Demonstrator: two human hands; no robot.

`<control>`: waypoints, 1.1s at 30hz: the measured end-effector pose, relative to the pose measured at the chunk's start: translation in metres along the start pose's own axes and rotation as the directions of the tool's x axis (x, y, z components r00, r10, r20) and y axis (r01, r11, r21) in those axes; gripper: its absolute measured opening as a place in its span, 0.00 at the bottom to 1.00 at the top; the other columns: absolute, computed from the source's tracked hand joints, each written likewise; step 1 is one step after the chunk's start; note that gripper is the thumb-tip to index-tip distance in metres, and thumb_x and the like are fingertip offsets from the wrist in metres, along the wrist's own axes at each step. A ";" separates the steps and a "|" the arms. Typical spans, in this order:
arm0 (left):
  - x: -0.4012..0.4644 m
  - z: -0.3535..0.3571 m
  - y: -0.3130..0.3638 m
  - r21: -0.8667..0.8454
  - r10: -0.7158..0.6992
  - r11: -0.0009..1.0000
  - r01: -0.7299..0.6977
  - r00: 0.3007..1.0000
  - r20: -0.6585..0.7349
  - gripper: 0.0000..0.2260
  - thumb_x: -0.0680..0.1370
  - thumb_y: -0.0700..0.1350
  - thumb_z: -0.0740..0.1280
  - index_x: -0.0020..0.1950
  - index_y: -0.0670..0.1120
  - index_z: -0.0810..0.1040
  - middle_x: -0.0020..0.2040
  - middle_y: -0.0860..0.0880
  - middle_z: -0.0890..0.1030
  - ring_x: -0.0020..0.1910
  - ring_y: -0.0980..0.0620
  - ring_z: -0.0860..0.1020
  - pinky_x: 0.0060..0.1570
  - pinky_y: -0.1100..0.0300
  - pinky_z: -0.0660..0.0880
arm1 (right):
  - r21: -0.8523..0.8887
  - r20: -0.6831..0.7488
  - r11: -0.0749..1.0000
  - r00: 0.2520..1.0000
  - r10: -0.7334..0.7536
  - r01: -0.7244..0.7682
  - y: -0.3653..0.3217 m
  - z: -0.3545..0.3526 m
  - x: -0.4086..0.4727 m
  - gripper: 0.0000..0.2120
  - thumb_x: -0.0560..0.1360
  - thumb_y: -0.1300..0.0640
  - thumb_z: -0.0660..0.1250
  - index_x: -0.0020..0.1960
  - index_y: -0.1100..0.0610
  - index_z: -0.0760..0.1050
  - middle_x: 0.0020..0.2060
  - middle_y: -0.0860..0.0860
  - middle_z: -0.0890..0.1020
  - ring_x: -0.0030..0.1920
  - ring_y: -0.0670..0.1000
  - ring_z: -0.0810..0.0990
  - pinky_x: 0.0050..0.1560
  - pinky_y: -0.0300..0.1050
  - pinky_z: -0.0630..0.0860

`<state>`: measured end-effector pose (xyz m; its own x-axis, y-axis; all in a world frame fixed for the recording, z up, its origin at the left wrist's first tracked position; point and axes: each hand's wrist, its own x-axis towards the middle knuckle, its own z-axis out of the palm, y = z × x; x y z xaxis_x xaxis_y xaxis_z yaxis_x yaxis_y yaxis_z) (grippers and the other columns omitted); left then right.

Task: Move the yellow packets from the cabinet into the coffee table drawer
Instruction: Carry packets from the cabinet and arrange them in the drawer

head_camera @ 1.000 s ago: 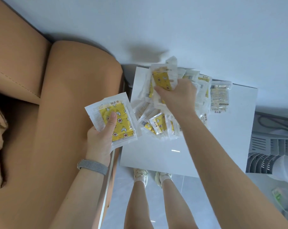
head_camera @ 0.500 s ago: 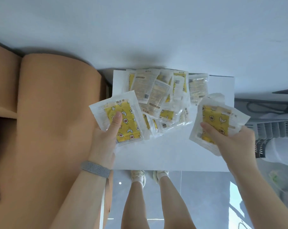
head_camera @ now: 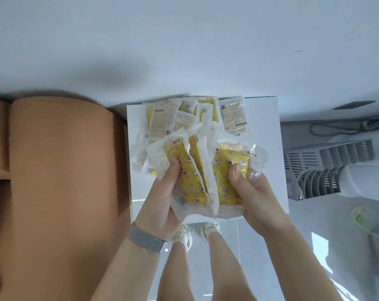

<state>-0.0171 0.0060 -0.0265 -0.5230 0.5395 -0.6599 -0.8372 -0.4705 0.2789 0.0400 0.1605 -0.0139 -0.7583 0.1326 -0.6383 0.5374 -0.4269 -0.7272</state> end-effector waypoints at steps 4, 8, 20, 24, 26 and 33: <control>-0.023 0.015 0.001 0.019 0.014 1.000 -0.014 1.000 0.005 0.29 0.60 0.56 0.81 0.57 0.47 0.84 0.59 0.42 0.82 0.57 0.45 0.82 0.50 0.49 0.80 | 0.010 -0.041 1.000 0.999 0.023 -0.023 -0.015 0.013 -0.015 0.17 0.72 0.48 0.71 0.54 0.59 0.82 0.49 0.59 0.85 0.50 0.58 0.85 0.48 0.49 0.81; -0.063 0.046 0.016 0.108 0.080 0.991 -0.076 0.996 -0.036 0.30 0.61 0.58 0.80 0.61 0.49 0.82 0.62 0.43 0.80 0.59 0.45 0.81 0.48 0.52 0.80 | 0.005 -0.015 0.999 0.999 -0.035 0.035 -0.046 0.031 -0.053 0.15 0.70 0.54 0.70 0.55 0.59 0.81 0.48 0.56 0.86 0.49 0.56 0.85 0.45 0.44 0.81; -0.227 0.098 0.042 0.398 0.364 0.892 -0.212 0.860 -0.358 0.12 0.74 0.47 0.69 0.56 0.46 0.81 0.52 0.46 0.85 0.49 0.47 0.84 0.53 0.47 0.79 | -0.102 -0.044 0.987 0.990 -0.131 0.126 -0.126 0.064 -0.166 0.09 0.77 0.59 0.67 0.56 0.58 0.80 0.46 0.52 0.86 0.48 0.51 0.85 0.44 0.40 0.80; -0.252 0.121 0.026 0.389 0.421 0.878 -0.278 0.836 -0.352 0.14 0.73 0.42 0.71 0.57 0.43 0.81 0.53 0.44 0.85 0.52 0.44 0.83 0.56 0.45 0.78 | -0.129 0.012 0.985 0.993 -0.116 0.117 -0.148 0.049 -0.190 0.11 0.77 0.57 0.68 0.58 0.55 0.79 0.49 0.51 0.86 0.49 0.53 0.85 0.49 0.47 0.80; -0.261 0.133 0.014 0.376 0.472 0.864 -0.334 0.795 -0.380 0.13 0.74 0.41 0.71 0.58 0.42 0.81 0.54 0.43 0.85 0.53 0.43 0.83 0.57 0.44 0.78 | -0.154 0.059 0.984 0.995 -0.082 0.090 -0.157 0.040 -0.199 0.14 0.76 0.56 0.68 0.61 0.55 0.78 0.51 0.52 0.86 0.50 0.54 0.85 0.51 0.50 0.80; -0.307 0.159 -0.060 0.260 0.575 0.809 -0.527 0.620 -0.534 0.10 0.75 0.40 0.70 0.55 0.43 0.82 0.52 0.45 0.85 0.50 0.45 0.84 0.49 0.50 0.81 | -0.378 0.332 0.925 0.938 0.102 0.033 -0.180 0.020 -0.231 0.15 0.76 0.56 0.68 0.62 0.55 0.77 0.52 0.53 0.85 0.52 0.55 0.85 0.53 0.52 0.80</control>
<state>0.1682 -0.0205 0.2704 -0.7201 -0.3089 -0.6213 -0.4436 -0.4836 0.7545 0.1110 0.1891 0.2698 -0.7788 -0.2160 -0.5890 0.6116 -0.0529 -0.7894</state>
